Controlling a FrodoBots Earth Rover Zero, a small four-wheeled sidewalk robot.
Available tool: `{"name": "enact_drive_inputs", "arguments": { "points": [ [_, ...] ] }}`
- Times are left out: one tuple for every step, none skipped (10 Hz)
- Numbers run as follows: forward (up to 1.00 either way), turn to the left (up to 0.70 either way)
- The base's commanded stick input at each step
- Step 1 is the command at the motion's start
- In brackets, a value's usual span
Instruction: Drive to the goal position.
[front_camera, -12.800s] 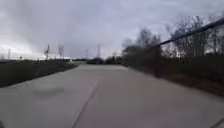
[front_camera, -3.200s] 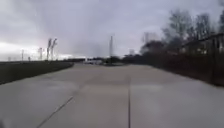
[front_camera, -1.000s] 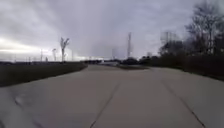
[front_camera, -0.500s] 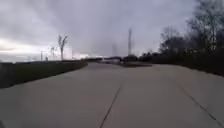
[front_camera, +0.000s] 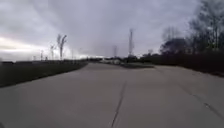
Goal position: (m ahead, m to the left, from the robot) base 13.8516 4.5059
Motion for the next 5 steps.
{"name": "enact_drive_inputs", "arguments": {
  "points": [
    [1.00,-0.14],
    [1.00,0.00],
    [1.00,0.00],
    [1.00,0.00],
    [1.00,0.00]
  ]
}}
